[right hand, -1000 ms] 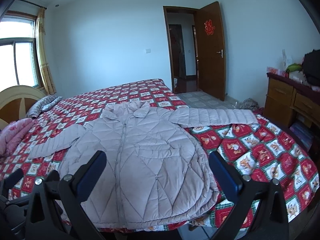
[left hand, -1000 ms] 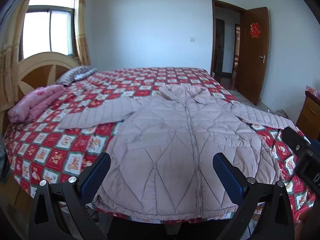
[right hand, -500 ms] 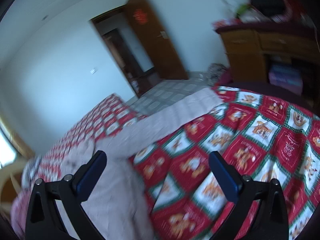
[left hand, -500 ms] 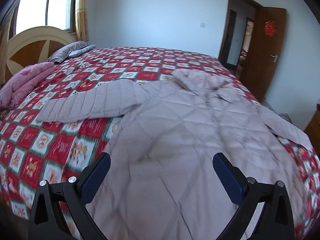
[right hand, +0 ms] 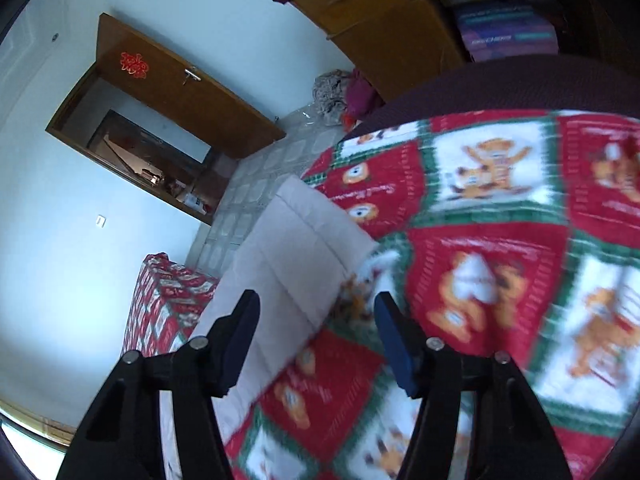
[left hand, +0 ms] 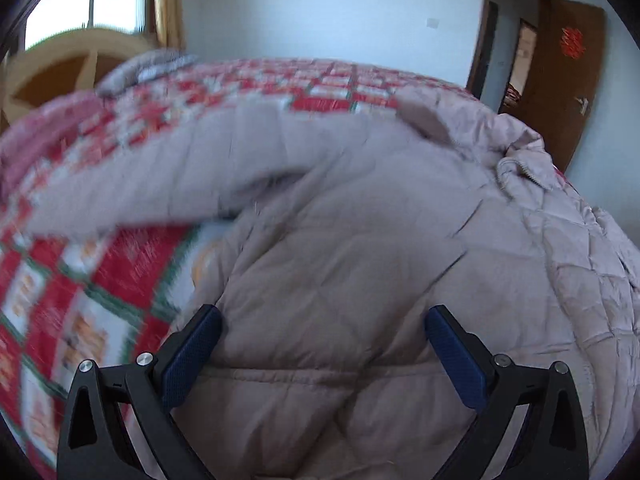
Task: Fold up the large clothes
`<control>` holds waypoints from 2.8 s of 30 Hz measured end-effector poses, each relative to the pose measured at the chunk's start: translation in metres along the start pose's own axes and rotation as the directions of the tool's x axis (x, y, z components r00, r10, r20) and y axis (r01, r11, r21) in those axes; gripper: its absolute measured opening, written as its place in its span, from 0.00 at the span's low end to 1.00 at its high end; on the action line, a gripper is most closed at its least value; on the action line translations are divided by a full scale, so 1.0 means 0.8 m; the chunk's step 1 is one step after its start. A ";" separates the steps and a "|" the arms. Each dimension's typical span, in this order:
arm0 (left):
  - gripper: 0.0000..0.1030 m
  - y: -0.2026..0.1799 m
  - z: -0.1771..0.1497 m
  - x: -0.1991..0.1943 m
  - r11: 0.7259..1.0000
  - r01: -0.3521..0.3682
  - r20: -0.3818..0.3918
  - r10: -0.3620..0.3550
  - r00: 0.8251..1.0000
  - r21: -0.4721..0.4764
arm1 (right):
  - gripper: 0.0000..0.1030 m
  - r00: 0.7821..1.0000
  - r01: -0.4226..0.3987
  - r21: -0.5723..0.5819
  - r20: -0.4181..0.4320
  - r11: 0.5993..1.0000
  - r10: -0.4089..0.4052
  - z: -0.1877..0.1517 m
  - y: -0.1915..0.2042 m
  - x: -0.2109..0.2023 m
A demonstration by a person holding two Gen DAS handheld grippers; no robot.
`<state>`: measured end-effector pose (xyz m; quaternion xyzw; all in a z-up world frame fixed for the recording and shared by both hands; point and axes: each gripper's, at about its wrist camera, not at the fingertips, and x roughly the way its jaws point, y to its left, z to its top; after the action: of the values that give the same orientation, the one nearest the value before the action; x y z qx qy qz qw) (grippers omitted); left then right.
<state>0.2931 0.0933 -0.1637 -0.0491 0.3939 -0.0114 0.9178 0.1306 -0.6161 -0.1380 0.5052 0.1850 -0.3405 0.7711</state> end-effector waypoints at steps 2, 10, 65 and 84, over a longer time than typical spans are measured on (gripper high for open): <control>0.99 -0.002 -0.004 -0.003 1.000 0.001 0.022 -0.001 1.000 0.003 | 0.61 1.000 0.020 0.008 0.000 1.000 -0.020 0.000 0.002 0.014; 0.99 -0.011 -0.006 0.004 0.999 -0.027 0.015 0.026 1.000 0.042 | 0.11 0.995 0.097 -0.148 0.011 0.984 -0.096 -0.001 0.016 0.021; 0.99 -0.002 -0.008 0.006 0.999 0.049 0.059 -0.049 0.997 0.012 | 0.12 0.690 -0.701 -0.640 -0.720 0.316 0.074 -0.622 0.356 -0.025; 0.99 -0.006 -0.008 0.009 0.999 0.027 0.052 -0.029 0.998 0.026 | 0.82 0.856 -0.517 -0.791 -0.482 0.327 0.186 -0.514 0.354 -0.064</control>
<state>0.2936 0.0874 -0.1725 -0.0433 0.3689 -0.0280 0.9281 0.3204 -0.1533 -0.0938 0.0833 0.3386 0.0740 0.9343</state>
